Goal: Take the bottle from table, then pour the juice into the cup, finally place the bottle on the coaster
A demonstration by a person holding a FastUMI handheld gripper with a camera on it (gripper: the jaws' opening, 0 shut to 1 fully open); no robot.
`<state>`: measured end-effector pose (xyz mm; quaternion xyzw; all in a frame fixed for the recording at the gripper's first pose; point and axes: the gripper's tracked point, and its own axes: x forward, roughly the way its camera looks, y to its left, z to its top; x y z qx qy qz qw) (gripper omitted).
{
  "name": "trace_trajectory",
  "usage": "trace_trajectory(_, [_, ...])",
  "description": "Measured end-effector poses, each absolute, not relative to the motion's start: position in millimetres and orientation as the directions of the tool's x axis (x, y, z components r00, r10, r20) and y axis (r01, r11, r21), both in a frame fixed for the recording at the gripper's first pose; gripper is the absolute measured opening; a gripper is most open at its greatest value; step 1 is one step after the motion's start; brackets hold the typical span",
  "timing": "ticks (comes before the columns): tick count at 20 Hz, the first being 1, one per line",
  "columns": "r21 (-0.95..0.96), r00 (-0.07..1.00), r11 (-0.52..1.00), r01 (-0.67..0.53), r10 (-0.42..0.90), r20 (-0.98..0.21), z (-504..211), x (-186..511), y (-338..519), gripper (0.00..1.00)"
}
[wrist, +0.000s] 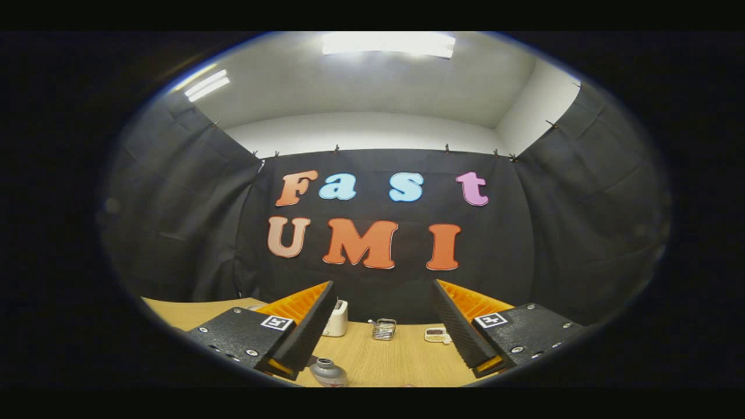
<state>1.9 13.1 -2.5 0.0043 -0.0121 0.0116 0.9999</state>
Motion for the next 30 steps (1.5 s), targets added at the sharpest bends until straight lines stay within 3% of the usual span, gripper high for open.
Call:
trace_trajectory(8, [0.028,0.997,0.997,-0.074,0.074,-0.009,-42,-6,32,0.97])
trace_trajectory(21, [0.089,0.964,0.979,-0.185,0.199,-0.175,-152,-24,75,0.98])
trace_trajectory(30, [0.125,0.929,0.981,-0.151,0.184,-0.320,-228,-34,89,0.98])
